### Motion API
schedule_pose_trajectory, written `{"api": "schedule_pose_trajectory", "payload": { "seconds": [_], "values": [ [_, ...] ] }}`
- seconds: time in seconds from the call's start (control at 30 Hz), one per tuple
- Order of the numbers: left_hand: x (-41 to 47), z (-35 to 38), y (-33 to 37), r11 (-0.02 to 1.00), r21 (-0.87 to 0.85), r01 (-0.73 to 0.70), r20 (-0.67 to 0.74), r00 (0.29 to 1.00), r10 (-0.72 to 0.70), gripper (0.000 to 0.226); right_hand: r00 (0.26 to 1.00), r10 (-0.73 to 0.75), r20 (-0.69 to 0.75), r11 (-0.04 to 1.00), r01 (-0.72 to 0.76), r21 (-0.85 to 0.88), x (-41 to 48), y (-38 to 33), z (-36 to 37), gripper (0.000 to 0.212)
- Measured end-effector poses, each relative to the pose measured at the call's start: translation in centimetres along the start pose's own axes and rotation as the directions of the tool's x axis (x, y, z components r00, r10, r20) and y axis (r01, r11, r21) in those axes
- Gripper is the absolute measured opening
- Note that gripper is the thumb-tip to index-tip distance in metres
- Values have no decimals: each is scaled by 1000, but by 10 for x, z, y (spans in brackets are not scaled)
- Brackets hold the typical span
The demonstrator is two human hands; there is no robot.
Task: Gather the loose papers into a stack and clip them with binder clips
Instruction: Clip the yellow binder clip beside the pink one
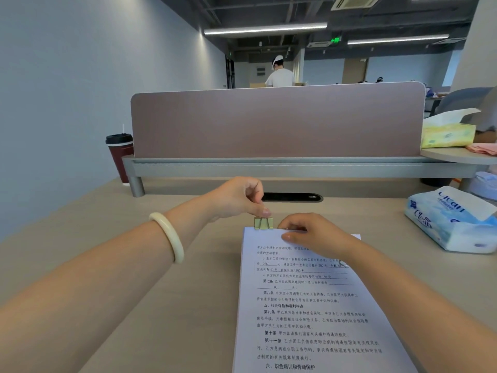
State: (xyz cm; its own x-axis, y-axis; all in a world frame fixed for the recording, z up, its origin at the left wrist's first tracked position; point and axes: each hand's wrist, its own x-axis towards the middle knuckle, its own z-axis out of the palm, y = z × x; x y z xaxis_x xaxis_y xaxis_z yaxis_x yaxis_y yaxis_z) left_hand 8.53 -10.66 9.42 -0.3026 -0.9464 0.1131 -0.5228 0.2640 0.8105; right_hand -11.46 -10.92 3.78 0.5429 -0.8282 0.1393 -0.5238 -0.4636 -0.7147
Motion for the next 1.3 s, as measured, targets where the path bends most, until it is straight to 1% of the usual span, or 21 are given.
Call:
{"api": "schedule_pose_trajectory", "payload": {
  "seconds": [0.23, 0.3, 0.4, 0.53, 0.57, 0.63, 0.67, 0.73, 0.8, 0.87, 0.97, 1.0, 1.1, 1.17, 1.3],
  "values": [
    [1, 1, 0, 1000, -2, 15, 41, 999, -15, 34, 1000, 6, -3, 1000, -6, -25, 0, 0, -1, 22],
    [1, 1, 0, 999, 26, 24, 71, 997, -26, 33, 1000, 1, -17, 999, -1, -32, 0, -1, -1, 18],
    [0, 4, -2, 999, 27, 42, 90, 995, -44, 33, 999, 4, -33, 998, -6, -55, 1, -2, -3, 7],
    [-3, 3, -4, 994, -1, 105, 76, 992, -104, 26, 999, 12, -30, 997, -14, -70, 1, -1, -3, 6],
    [-5, 3, -6, 991, -24, 132, 78, 988, -130, 26, 999, 10, -33, 998, -13, -68, 1, 0, -4, 6],
    [-11, 3, -16, 982, -43, 183, 61, 982, -180, 35, 999, 12, -32, 998, -14, -54, 0, 0, -7, 6],
    [-15, 4, -22, 978, -49, 204, 61, 978, -201, 35, 999, 18, -30, 999, -19, -51, 0, 1, -8, 6],
    [-24, 12, -34, 972, -70, 223, 75, 973, -218, 20, 999, 41, -16, 996, -42, -76, 0, 1, -11, 8],
    [-31, 18, -42, 970, -113, 213, 31, 977, -211, 11, 997, 76, 17, 989, -73, -128, 1, 0, -11, 12],
    [-33, 23, -45, 974, -130, 186, -36, 981, -192, 8, 995, 94, 42, 984, -87, -158, 3, -5, -11, 23],
    [-34, 30, -44, 980, -134, 148, -89, 983, -160, 8, 995, 102, 16, 989, -100, -109, 9, -19, -10, 48],
    [-34, 32, -44, 981, -138, 137, -103, 983, -152, 9, 995, 98, 13, 991, -97, -90, 13, -25, -10, 51],
    [-35, 35, -47, 981, -159, 111, -149, 980, -135, 13, 996, 77, 55, 989, -69, -131, 24, -36, -10, 38],
    [-36, 37, -49, 979, -182, 96, -163, 979, -126, 12, 991, 103, 88, 984, -88, -153, 29, -38, -12, 34],
    [-37, 40, -55, 974, -215, 73, -191, 975, -116, 11, 981, 139, 138, 980, -116, -165, 33, -39, -13, 35]
  ]
}}
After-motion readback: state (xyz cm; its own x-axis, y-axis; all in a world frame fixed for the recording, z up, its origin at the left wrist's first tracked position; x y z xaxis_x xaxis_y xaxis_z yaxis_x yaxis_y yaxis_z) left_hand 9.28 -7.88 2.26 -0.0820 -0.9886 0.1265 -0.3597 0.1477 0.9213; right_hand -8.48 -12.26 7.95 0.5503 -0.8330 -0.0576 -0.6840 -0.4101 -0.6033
